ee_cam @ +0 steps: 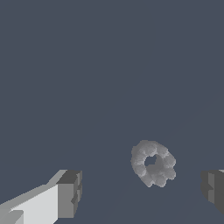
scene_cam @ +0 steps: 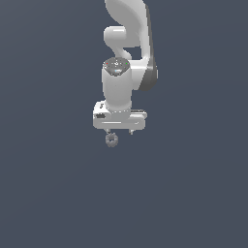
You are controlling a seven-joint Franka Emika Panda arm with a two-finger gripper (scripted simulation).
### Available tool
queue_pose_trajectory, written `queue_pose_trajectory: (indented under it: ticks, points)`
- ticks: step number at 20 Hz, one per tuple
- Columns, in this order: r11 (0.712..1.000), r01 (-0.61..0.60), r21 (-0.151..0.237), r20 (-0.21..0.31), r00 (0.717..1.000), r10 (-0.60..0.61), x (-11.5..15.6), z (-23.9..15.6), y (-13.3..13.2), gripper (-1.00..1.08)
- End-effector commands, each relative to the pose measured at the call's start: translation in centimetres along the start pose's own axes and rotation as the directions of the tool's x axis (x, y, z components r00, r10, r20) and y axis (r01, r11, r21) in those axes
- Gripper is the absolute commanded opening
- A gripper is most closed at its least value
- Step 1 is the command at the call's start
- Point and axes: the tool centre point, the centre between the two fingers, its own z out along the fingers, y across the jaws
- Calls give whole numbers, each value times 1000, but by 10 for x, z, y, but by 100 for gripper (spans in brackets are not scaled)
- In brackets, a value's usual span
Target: Pick up the object and move it to a goal position.
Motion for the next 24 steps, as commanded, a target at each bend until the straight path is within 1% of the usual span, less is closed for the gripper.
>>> queue_pose_trajectory:
  ticks: [1,5,10,18,24]
  points:
    - [999,-46,-1,11,999,46,-9,22,14,100]
    - [994,-107,-4,24,994,107,-24,48,33,100]
    - [989,-149,-8,32,988,149,-34,66,45,100]
    - [988,-153,-9,34,988,153,-36,73,47,100]
    - [988,-155,-9,34,987,155,-38,100,47,100]
